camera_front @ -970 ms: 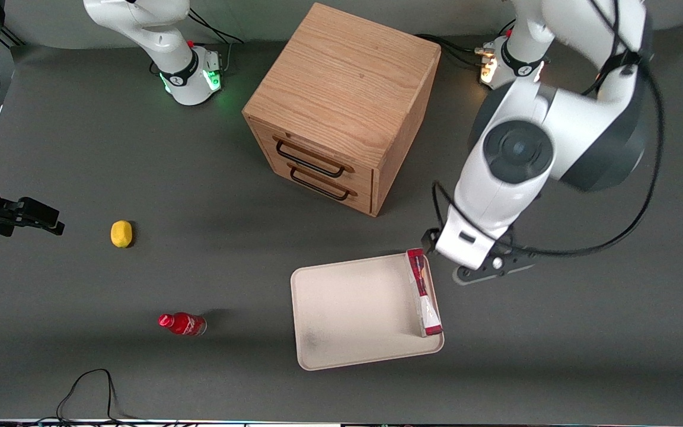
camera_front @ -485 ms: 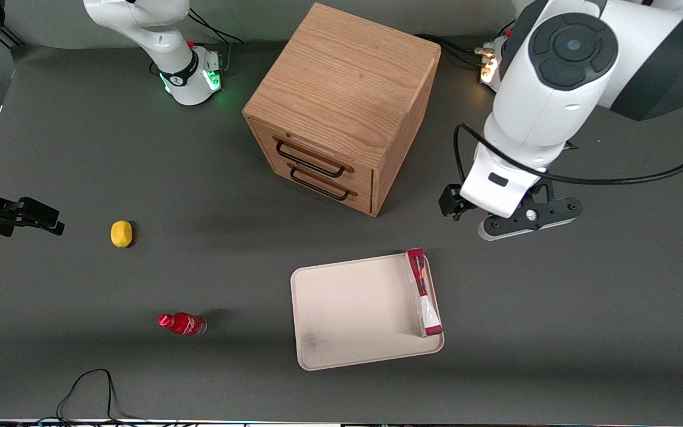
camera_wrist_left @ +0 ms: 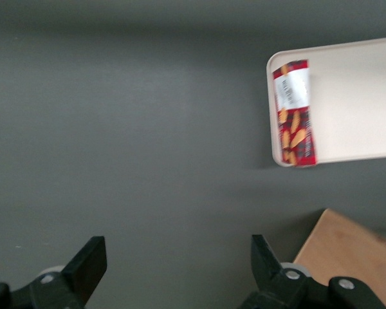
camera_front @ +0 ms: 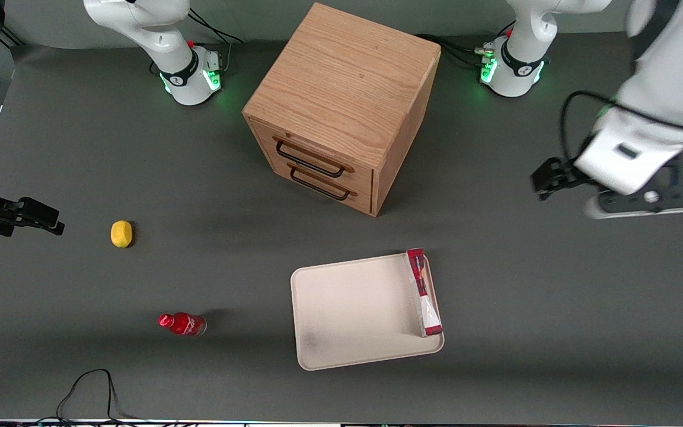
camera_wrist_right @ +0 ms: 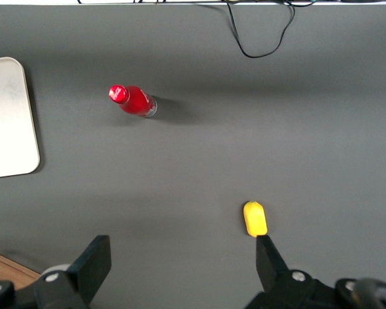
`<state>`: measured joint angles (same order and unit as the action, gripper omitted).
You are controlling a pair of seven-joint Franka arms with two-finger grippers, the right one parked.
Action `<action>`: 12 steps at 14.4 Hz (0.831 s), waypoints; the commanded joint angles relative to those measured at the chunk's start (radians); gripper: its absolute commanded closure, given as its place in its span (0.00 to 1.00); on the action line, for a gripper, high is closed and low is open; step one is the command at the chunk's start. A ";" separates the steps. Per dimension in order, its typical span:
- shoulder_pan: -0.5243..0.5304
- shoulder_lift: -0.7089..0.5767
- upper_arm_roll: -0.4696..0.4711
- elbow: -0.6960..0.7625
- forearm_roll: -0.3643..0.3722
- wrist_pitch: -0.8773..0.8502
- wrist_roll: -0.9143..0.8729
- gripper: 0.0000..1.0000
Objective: Place red cookie box on tray
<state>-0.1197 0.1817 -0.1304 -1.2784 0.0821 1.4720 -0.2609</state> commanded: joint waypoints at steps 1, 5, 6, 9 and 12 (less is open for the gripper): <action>0.095 -0.161 0.000 -0.203 -0.033 0.060 0.170 0.00; 0.089 -0.263 0.080 -0.318 -0.033 0.100 0.253 0.00; 0.083 -0.277 0.089 -0.332 -0.033 0.100 0.262 0.00; 0.080 -0.309 0.098 -0.360 -0.031 0.096 0.264 0.00; 0.077 -0.292 0.104 -0.351 -0.033 0.097 0.256 0.00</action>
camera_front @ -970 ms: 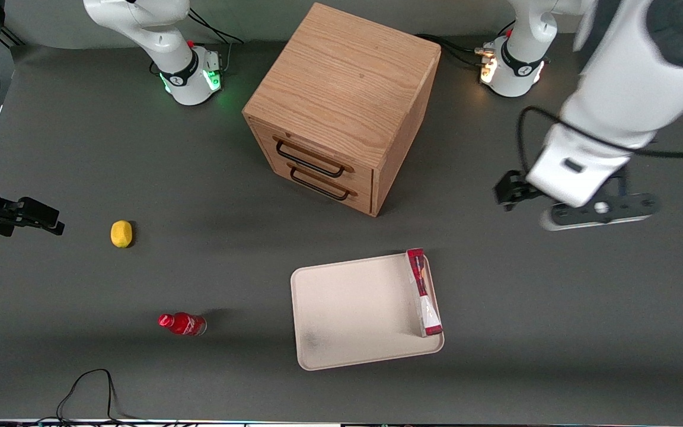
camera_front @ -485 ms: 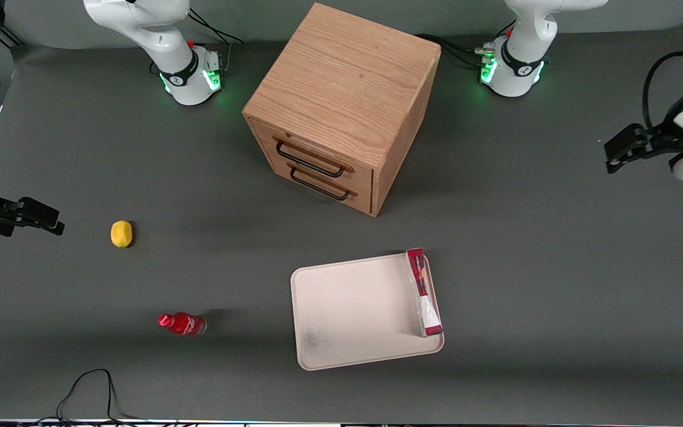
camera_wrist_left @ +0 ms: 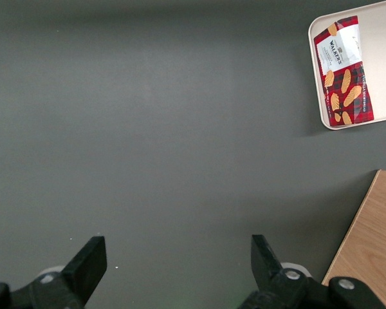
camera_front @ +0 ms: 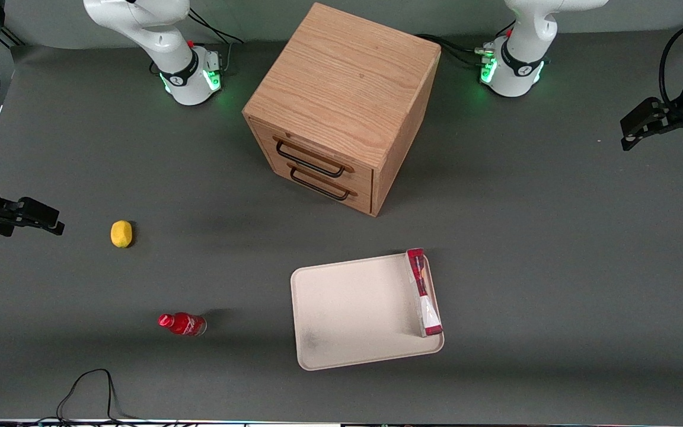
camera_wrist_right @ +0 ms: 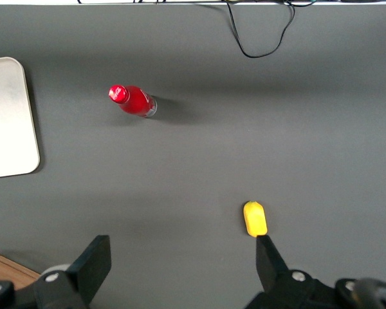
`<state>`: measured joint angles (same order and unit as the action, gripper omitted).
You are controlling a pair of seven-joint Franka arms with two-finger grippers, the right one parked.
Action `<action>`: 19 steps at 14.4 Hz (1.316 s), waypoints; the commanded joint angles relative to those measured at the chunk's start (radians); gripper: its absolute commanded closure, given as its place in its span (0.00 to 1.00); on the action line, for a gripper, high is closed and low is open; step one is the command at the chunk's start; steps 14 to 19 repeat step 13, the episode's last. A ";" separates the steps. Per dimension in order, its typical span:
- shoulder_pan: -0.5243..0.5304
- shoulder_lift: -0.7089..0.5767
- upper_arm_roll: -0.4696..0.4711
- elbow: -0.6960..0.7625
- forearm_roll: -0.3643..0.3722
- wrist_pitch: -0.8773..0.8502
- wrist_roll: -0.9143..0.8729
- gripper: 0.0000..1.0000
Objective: Place red cookie box on tray
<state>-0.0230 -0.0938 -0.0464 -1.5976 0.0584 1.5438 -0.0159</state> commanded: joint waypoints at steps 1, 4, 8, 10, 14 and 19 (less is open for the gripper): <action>-0.023 -0.011 0.032 -0.030 -0.011 0.025 0.007 0.00; -0.057 -0.007 0.097 -0.028 -0.037 0.019 0.019 0.00; -0.040 -0.007 0.077 -0.028 -0.040 0.007 0.022 0.00; -0.032 -0.009 0.068 -0.030 -0.039 0.007 0.024 0.00; -0.032 -0.009 0.056 -0.028 -0.035 0.004 0.021 0.00; -0.032 -0.009 0.056 -0.028 -0.035 0.004 0.021 0.00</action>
